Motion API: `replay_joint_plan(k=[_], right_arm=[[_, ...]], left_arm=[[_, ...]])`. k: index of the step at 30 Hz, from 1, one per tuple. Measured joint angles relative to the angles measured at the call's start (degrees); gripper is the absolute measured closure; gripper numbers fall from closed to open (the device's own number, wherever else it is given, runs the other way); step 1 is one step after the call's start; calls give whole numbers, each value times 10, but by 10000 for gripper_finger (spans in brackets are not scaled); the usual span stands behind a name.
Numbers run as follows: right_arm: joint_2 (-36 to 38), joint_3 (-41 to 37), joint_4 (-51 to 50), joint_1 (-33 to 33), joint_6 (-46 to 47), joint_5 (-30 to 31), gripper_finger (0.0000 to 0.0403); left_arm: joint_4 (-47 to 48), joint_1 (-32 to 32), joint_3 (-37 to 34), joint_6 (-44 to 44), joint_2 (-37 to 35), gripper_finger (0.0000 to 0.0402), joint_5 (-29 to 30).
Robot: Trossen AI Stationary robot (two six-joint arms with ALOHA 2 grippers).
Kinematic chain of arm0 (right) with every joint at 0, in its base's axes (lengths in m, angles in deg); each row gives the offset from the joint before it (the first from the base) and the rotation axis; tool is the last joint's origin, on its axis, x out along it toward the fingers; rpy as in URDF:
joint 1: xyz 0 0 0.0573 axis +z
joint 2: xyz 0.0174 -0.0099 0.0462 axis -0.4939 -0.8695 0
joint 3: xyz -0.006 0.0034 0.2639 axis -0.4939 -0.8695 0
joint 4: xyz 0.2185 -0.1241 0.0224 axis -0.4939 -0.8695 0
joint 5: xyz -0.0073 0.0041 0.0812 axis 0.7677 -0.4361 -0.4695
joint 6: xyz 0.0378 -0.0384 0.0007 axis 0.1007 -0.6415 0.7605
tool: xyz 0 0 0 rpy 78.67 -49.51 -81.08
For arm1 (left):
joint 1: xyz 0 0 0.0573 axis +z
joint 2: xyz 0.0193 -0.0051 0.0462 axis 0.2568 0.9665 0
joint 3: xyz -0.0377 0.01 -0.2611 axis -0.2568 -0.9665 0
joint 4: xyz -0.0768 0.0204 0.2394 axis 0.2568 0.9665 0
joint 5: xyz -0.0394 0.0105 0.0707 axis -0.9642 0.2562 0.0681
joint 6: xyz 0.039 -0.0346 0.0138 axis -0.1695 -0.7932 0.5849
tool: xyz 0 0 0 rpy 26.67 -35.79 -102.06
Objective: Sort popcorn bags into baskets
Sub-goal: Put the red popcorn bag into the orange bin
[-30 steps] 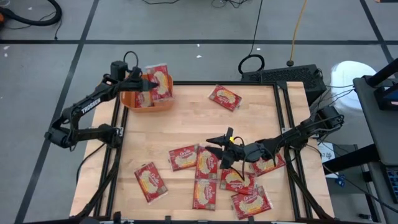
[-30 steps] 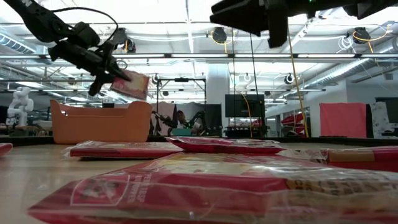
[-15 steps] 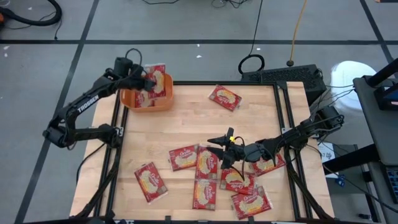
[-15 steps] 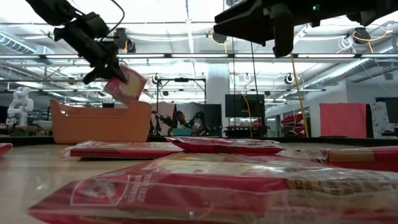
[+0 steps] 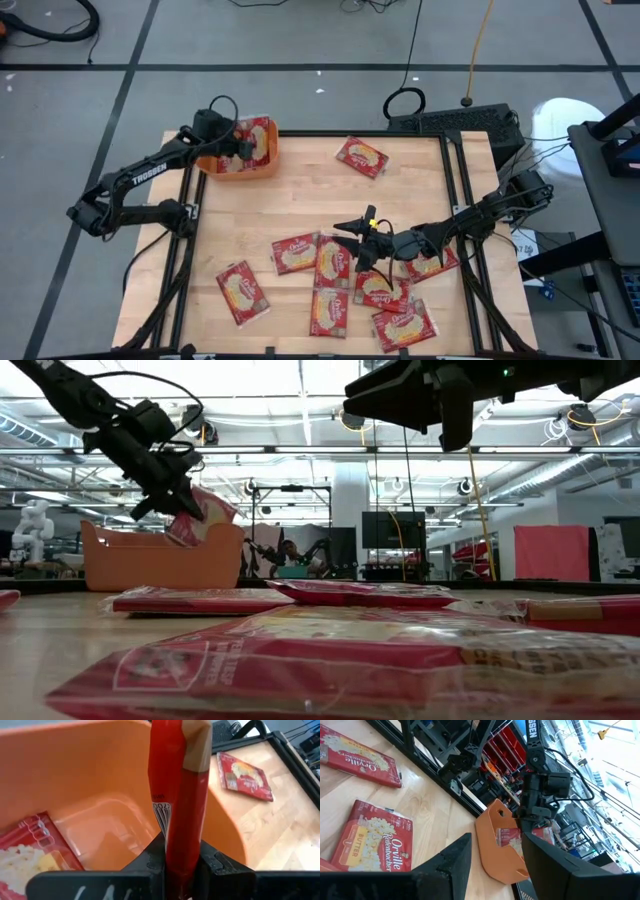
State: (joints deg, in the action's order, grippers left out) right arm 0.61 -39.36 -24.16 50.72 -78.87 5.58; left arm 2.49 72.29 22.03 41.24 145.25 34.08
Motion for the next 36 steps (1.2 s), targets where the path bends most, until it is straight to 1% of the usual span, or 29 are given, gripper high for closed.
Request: replay_joint_plan(k=[8,13,18,26,29,36], right_arm=[[0,0,4,0,3,-2,236],[0,0,6,0,3,-2,236],[0,0,13,0,-3,-3,236],[0,0,17,0,-3,-4,236],[0,0,17,0,-3,-4,236],[0,0,17,0,-3,-4,236]], left_arm=[[-73,-6,-42,-22,0,352,0],[-82,-6,-49,-22,0,349,6],[-80,-6,-54,-16,0,321,8],[-81,-6,-59,-8,0,281,30],[-80,-6,-59,-8,0,276,46],[-38,-6,-59,-4,0,275,117]])
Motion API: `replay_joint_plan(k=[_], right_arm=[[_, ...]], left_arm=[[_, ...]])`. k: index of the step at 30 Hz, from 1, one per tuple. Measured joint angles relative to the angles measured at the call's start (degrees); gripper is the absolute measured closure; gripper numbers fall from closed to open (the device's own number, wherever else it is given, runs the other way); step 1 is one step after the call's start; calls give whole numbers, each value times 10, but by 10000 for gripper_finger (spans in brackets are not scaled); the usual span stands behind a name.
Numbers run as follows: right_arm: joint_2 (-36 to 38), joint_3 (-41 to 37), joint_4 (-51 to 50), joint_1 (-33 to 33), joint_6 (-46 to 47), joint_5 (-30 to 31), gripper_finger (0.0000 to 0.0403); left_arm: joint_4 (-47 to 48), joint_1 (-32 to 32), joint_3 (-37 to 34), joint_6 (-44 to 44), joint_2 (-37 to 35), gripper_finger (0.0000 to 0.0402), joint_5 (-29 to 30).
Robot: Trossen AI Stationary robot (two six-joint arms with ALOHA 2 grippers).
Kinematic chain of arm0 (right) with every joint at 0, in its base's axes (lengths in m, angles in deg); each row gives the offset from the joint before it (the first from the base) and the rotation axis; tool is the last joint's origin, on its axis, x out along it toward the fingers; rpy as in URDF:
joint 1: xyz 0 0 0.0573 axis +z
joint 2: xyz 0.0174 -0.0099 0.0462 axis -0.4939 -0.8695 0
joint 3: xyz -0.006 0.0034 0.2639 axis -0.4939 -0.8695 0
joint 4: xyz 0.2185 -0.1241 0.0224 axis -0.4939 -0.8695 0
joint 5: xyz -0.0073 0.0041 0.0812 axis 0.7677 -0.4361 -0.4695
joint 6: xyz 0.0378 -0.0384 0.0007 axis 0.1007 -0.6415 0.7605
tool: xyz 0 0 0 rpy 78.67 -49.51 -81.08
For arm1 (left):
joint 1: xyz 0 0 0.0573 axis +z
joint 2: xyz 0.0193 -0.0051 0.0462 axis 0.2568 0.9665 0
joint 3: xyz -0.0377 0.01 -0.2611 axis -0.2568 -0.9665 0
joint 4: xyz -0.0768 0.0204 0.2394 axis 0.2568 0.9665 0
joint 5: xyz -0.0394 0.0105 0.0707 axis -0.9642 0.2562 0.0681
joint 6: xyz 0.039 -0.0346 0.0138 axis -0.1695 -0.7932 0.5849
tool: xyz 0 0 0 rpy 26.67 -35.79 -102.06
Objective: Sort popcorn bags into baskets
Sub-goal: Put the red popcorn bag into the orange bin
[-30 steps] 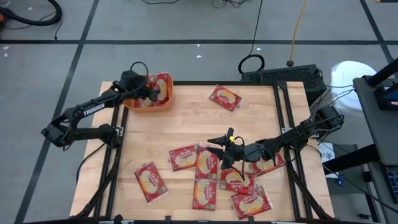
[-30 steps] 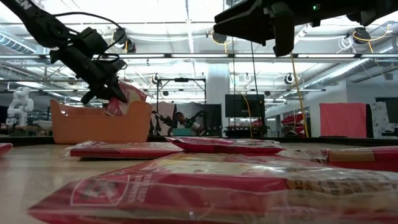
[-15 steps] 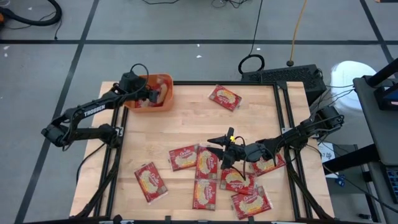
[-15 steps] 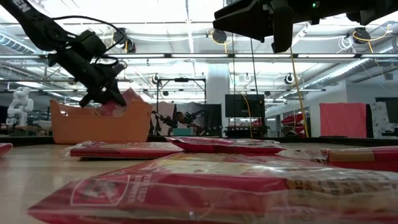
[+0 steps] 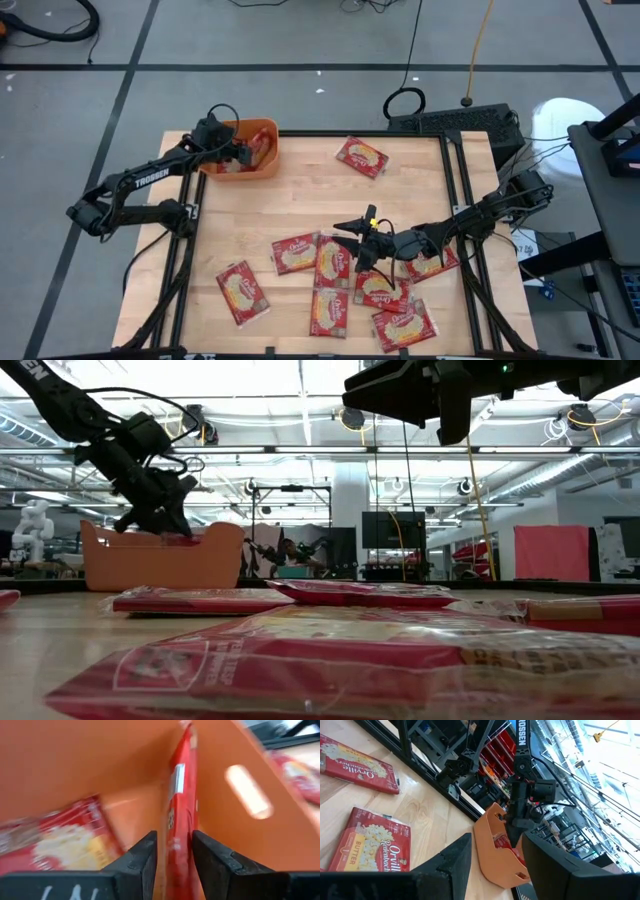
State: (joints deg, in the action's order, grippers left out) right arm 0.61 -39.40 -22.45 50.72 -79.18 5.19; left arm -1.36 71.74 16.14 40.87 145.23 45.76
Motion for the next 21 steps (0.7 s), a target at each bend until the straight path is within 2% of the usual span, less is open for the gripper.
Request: replay_joint_plan(k=[12,15,19,21], right_arm=[[0,0,0,0,-1,0,236],[0,0,0,0,-1,0,236],[0,0,0,0,-1,0,236],[0,0,0,0,-1,0,236]], left_arm=[[45,0,-1,4,0,278,14],[48,0,-1,-8,0,308,23],[43,0,0,-9,0,377,17],[40,0,0,-9,0,382,7]])
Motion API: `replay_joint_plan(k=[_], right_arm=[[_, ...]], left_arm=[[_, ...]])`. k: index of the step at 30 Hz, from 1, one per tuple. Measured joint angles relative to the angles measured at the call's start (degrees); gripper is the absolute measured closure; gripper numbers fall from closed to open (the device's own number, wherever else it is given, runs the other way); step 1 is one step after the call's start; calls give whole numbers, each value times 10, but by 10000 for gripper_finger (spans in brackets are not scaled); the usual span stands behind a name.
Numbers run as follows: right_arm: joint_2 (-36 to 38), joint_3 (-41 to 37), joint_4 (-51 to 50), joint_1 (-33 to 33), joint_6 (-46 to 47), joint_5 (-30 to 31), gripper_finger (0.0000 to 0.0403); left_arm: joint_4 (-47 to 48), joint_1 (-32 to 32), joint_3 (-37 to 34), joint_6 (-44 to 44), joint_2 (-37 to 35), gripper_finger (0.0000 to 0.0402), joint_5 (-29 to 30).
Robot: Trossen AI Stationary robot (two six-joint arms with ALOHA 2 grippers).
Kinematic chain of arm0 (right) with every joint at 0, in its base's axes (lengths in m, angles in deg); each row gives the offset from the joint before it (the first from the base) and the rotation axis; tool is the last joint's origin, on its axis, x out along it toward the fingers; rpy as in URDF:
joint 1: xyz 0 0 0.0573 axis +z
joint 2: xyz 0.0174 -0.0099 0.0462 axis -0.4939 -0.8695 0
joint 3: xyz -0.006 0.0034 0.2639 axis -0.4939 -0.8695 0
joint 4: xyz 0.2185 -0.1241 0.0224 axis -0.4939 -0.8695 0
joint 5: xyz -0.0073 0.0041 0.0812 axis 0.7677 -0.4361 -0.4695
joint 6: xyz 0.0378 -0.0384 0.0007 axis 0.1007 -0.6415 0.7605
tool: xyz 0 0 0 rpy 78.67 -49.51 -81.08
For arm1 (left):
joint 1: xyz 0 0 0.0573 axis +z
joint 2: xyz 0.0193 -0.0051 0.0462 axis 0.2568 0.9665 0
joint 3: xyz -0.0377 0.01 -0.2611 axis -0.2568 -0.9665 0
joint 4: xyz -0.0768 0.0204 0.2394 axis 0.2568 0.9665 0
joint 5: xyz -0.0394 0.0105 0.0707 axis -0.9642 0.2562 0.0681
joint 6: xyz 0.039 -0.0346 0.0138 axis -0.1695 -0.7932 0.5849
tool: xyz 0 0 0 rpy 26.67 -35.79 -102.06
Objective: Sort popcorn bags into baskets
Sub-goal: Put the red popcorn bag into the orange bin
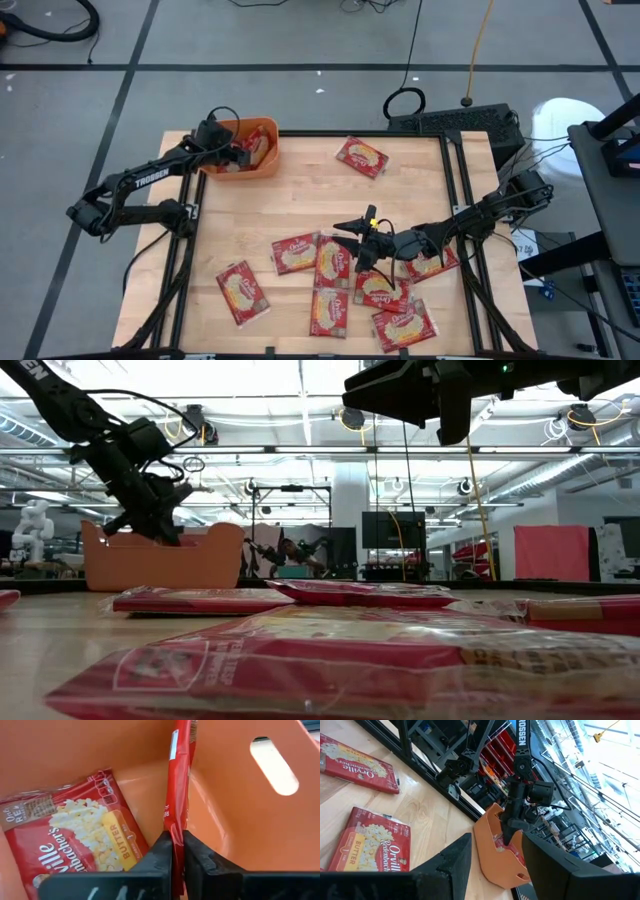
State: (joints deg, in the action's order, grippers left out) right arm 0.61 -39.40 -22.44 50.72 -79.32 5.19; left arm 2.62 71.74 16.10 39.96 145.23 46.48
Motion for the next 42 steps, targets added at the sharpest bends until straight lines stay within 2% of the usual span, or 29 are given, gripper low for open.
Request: replay_joint_plan(k=[5,10,14,19,22,23,25,26,27,29,33,37,42], right_arm=[[0,0,1,0,0,0,236],[0,0,4,0,0,0,236],[0,0,4,0,0,0,236],[0,0,4,0,-4,0,236],[0,0,6,-4,2,12,236],[0,0,10,-8,18,33,236],[0,4,15,-29,114,90,238],[0,7,14,-47,156,98,241],[1,10,7,-69,190,85,245],[0,19,-10,-117,247,16,258],[-35,65,-25,-214,364,-69,301],[-110,142,-36,-285,379,-179,354],[-201,247,-103,-336,384,-208,398]], left_arm=[[-17,0,0,-38,-1,367,-19],[-52,-8,0,-94,-6,382,-37],[-67,-33,0,-138,-24,381,1],[-72,-67,0,-176,-31,348,44],[-70,-84,0,-182,-30,347,70],[-70,-90,0,-185,-30,351,82],[-73,-100,0,-190,-30,364,101],[-79,-103,0,-191,-30,371,106],[-89,-104,0,-192,-30,376,107],[-103,-108,0,-196,-30,381,108],[-120,-112,0,-199,-30,370,108],[-114,-112,0,-200,-30,365,118],[-113,-121,0,-202,-30,376,120]])
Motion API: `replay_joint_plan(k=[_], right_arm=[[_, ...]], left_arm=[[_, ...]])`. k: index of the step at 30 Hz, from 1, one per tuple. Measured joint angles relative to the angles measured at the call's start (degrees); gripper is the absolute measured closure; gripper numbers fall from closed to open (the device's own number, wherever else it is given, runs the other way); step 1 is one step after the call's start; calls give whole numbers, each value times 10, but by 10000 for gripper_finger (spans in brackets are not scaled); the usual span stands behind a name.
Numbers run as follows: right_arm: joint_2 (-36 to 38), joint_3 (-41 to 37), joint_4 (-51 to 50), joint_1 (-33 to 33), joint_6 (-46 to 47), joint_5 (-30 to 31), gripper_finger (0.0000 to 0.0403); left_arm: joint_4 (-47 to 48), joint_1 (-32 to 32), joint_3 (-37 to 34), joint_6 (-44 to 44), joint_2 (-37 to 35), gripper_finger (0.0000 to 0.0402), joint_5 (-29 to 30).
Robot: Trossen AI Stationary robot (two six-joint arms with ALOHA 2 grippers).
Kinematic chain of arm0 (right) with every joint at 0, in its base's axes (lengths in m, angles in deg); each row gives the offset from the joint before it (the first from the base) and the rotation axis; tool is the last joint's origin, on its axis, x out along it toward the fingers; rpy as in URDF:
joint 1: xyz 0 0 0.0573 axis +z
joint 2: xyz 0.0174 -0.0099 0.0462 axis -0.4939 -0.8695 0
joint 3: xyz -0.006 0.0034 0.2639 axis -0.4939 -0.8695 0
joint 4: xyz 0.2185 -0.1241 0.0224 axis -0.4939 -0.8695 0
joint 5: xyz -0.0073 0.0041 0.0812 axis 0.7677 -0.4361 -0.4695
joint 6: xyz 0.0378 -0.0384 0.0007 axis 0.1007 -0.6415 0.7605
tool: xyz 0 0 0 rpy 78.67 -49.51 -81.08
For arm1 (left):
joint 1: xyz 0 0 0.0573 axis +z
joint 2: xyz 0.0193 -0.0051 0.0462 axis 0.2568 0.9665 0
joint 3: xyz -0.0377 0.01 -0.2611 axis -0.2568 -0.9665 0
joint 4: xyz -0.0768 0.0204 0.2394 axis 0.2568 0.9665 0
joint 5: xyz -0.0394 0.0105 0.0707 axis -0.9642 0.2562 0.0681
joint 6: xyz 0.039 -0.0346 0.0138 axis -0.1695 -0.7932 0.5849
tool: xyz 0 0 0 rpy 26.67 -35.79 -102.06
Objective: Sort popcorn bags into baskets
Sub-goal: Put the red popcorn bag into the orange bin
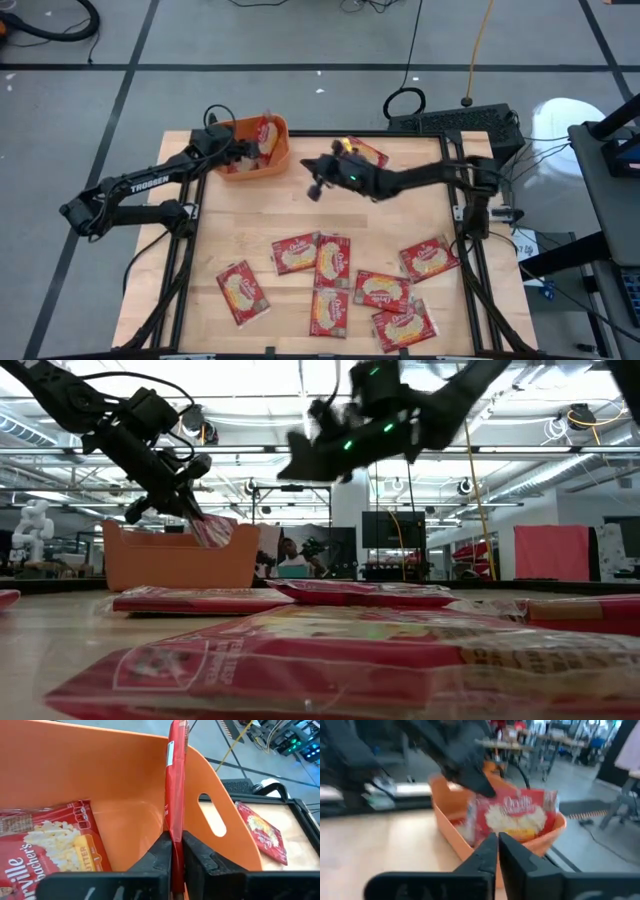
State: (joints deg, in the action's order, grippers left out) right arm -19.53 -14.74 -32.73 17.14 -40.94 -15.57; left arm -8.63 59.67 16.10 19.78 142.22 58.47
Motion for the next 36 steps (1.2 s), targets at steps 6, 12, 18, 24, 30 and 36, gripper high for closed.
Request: replay_joint_plan(k=[6,12,18,24,30,36], right_arm=[[-88,93,-54,-47,26,1,401],[-144,154,-85,-59,56,-1,402],[-159,173,-101,-40,81,1,402],[-159,173,-87,-30,85,13,403],[-159,173,-87,-18,97,14,403],[-158,173,-92,-15,98,15,403]], left_arm=[[9,-15,0,1,0,368,3],[17,-32,0,-19,0,373,40],[3,-71,0,-59,1,365,113],[-8,-94,0,-83,15,361,165],[-30,-114,0,-125,69,360,202],[-87,-131,0,-147,126,358,239]])
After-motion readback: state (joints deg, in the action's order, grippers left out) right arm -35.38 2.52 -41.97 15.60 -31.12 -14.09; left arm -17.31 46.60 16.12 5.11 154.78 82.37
